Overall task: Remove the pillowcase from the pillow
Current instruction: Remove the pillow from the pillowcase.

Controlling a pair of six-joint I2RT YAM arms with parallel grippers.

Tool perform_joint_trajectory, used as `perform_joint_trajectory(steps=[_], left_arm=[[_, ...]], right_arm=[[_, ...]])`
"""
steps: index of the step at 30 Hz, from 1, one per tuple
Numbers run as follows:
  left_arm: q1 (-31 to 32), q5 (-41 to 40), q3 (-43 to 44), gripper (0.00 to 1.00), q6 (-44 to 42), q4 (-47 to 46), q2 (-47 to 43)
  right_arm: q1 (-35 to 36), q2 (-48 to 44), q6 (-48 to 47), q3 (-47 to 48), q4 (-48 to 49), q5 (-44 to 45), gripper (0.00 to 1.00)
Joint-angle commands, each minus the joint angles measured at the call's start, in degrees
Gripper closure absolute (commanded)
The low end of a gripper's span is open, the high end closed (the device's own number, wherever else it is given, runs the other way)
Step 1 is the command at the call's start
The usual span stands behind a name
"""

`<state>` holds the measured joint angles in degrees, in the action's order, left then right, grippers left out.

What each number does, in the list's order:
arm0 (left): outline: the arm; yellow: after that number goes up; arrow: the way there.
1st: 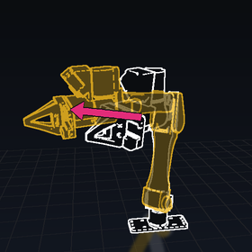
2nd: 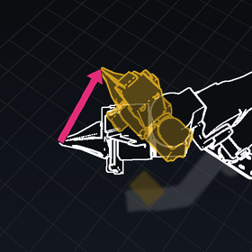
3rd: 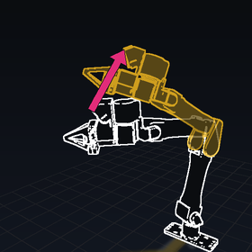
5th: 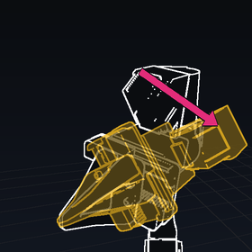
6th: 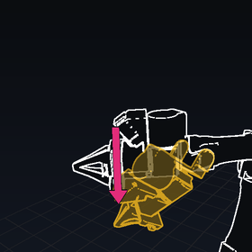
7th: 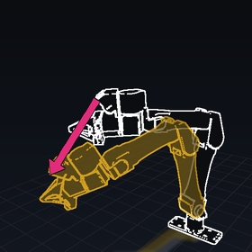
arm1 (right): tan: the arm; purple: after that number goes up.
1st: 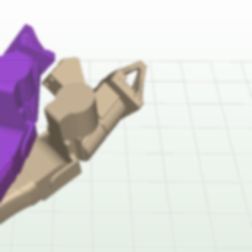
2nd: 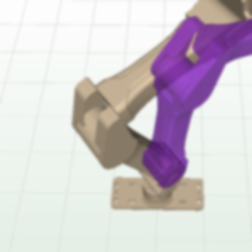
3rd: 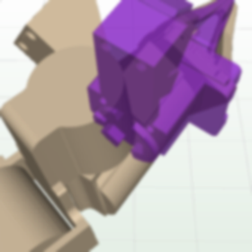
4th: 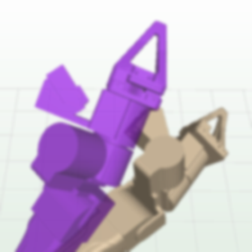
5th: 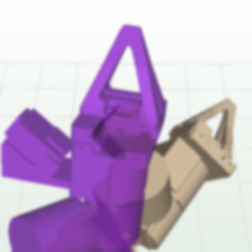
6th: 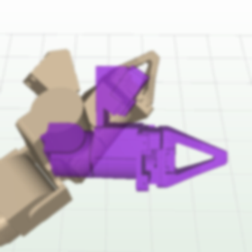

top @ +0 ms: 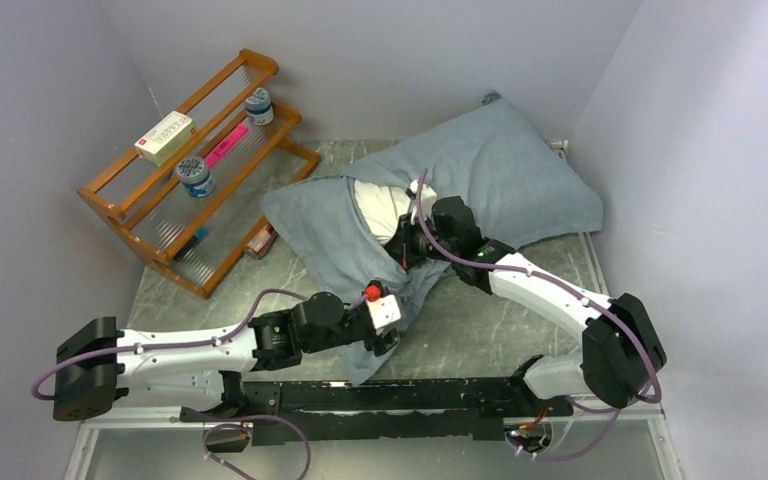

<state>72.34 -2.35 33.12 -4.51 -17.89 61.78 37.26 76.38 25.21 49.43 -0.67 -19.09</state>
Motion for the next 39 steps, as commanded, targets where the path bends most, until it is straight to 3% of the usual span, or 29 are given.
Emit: perform_joint_trajectory(steps=[1,7,12,15,18,23,26,31,39], left_arm=[[1.1,-0.1,3.5,0.33,-1.2,0.3,1.3],[1.1,-7.8,8.5,0.33,-8.7,4.2,4.1],[1.1,-15.6,11.6,0.30,-7.8,4.8,3.0],[1.1,-27.3,13.8,0.26,1.4,7.5,3.5],[1.1,-36.4,18.0,0.26,20.1,18.3,4.9],[1.1,-40.7,23.1,0.28,50.4,38.3,6.9],[1.1,-42.3,25.1,0.28,60.9,44.2,8.1],[1.1,-44.3,29.1,0.27,68.1,47.9,10.9],[1.1,-46.6,27.2,0.27,69.7,40.2,10.8]], right_arm=[[0.0,-2.8,0.9,1.1,16.6,-2.2,1.00],[0.0,-2.8,0.9,0.4,17.2,-3.7,1.00],[0.0,-3.4,0.9,-0.6,17.3,-3.0,1.00],[-0.1,-3.6,1.1,-1.2,17.8,-2.5,1.00],[0.0,-3.6,1.5,-1.8,18.5,-2.1,1.00],[0.1,-3.5,2.0,-2.4,19.2,-1.3,1.00],[0.0,-3.1,2.5,-2.7,19.9,-1.3,1.00],[0.1,-2.9,3.2,-3.0,20.3,-1.5,1.00],[0.0,-2.6,3.4,-3.6,20.7,-1.5,1.00]])
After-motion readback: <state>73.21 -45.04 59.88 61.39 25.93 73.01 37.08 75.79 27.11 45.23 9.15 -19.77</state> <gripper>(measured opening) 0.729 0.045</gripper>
